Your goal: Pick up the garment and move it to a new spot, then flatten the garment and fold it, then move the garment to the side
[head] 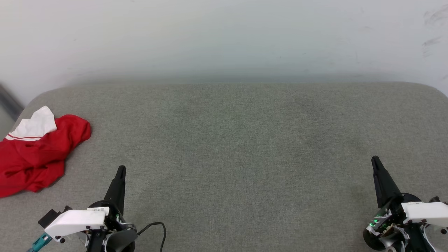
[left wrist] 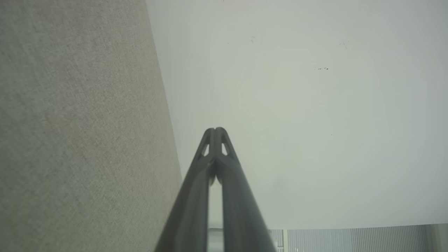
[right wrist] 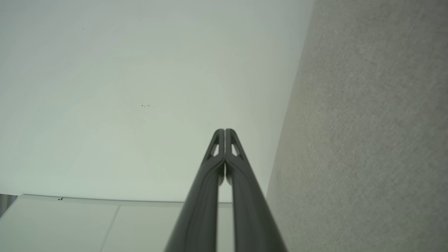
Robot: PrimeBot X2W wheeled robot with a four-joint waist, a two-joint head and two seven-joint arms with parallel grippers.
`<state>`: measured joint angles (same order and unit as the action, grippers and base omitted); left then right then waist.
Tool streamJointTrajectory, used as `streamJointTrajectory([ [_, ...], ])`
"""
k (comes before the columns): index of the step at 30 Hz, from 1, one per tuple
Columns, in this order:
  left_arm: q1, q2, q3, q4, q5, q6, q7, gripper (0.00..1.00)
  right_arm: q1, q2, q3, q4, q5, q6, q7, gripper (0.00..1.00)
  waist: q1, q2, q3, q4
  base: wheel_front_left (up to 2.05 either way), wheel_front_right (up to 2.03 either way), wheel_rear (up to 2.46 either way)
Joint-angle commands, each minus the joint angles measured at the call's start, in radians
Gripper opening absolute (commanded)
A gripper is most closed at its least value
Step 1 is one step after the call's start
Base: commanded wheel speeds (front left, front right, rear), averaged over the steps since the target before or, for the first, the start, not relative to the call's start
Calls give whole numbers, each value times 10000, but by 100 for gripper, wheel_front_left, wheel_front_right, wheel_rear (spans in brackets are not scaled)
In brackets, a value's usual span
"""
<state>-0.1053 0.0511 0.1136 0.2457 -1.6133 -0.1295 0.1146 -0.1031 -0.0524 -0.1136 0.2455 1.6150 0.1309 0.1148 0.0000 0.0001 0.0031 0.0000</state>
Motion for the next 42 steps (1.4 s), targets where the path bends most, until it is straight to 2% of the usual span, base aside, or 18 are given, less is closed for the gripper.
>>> streamJointTrajectory([
  [1,-86,-11,22,5,13,-49,16,0,-129,35,0,11,-45,-3,12,0,0,-1,0,0,0,0,0],
  [22,-86,-11,21,4,12,-49,15,0,-129,34,1,11,-44,-3,11,0,0,-1,0,0,0,0,0],
  [23,14,0,-8,29,-2,6,-2,100,18,0,0,23,4,0,-2,100,0,-1,0,0,0,0,0],
  [33,328,-26,-123,-56,362,14,-387,100,406,9,76,53,-454,-2,-393,100,0,-1,5,-13,0,0,0],
  [42,334,-22,-61,-400,1655,247,-769,100,517,10,-9,-266,-1716,-2,-773,100,0,-1,17,-22,0,0,0],
])
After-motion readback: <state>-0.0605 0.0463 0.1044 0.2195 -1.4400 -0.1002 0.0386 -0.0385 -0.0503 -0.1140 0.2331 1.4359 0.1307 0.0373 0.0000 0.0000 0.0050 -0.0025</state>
